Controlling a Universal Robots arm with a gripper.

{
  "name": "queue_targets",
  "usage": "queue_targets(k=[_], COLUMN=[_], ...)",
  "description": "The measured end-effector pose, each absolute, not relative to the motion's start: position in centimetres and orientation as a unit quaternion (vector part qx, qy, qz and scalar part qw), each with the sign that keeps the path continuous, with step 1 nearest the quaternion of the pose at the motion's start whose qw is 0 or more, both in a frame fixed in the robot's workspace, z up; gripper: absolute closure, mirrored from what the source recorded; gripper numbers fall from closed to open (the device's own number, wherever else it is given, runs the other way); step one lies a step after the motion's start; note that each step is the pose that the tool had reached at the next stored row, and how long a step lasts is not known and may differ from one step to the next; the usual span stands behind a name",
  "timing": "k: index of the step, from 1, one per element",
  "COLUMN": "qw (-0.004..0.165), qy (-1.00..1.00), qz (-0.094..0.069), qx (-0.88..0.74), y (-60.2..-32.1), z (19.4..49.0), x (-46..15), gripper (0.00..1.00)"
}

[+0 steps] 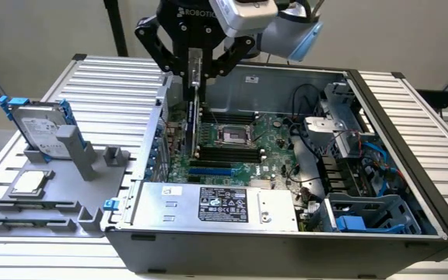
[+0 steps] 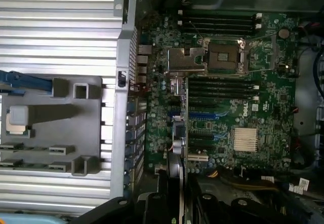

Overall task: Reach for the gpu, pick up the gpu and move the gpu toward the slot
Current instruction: 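Pick up the gpu and move the gpu toward the slot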

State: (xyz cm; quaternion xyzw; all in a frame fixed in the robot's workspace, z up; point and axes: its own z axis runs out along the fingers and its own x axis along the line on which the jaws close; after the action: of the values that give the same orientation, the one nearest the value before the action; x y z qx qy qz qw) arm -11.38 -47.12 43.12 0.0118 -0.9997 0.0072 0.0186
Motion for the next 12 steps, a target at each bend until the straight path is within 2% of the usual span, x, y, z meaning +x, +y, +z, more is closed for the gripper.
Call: queue_targets(k=[12], qw=[0.019], qy=[-1.0], qz=[0.007], qx=[0.012], y=[-44.4], z=[41.8], x=[-6.5], gripper=[0.74])
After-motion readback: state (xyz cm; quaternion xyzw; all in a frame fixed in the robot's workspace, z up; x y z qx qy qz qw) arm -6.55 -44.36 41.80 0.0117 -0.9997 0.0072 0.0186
